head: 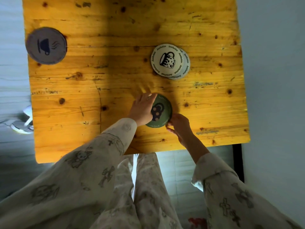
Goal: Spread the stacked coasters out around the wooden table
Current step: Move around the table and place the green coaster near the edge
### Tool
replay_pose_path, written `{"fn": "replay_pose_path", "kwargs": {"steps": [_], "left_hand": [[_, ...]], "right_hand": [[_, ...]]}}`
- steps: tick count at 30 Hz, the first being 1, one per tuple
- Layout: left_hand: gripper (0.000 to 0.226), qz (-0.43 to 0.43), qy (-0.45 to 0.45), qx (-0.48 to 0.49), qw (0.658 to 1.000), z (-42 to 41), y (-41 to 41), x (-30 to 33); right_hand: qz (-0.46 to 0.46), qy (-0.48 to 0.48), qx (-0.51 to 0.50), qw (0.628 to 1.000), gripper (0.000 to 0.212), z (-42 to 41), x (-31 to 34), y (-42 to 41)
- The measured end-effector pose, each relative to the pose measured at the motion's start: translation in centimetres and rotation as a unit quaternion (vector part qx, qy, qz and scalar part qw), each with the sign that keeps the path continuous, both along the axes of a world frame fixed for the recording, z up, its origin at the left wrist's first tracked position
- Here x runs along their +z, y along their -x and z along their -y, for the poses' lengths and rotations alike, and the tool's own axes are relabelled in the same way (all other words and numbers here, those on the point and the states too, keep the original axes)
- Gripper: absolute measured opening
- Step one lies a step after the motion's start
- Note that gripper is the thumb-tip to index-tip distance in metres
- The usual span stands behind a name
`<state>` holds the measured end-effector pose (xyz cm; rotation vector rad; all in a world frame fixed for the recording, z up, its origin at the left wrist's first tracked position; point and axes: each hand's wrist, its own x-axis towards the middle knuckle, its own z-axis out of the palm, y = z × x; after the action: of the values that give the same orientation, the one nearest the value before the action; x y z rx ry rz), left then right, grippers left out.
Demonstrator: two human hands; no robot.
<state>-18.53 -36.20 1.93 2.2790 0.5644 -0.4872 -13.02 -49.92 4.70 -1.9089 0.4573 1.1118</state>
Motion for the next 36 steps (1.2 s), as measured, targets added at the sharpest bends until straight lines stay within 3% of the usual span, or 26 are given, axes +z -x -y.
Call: {"fn": "replay_pose_path", "kwargs": {"steps": [2,12,21,36], "left_hand": [[0.076,0.005,0.008,0.034,0.999,0.2,0.8,-0.1],[0.07,0.002,0.134,0.184,0.974,1.2,7.5,0.6],[0.071,-0.035,0.152,0.172,0.973,2.6,10.0,1.2],[0.066,-0.039,0.174,0.212,0.961,4.4,11.2,2.1]], "right_hand": [[-0.011,-0.002,-0.012,1.0,0.017,-0.3,0.1,-0.4],[0.032,0.039,0.124,0.991,0.033,-1.9,0.5,0.4],[0.033,0.041,0.121,0.991,0.025,-0.3,0.7,3.1],[0.037,0.052,0.122,0.99,0.029,1.0,0.7,4.3]]}}
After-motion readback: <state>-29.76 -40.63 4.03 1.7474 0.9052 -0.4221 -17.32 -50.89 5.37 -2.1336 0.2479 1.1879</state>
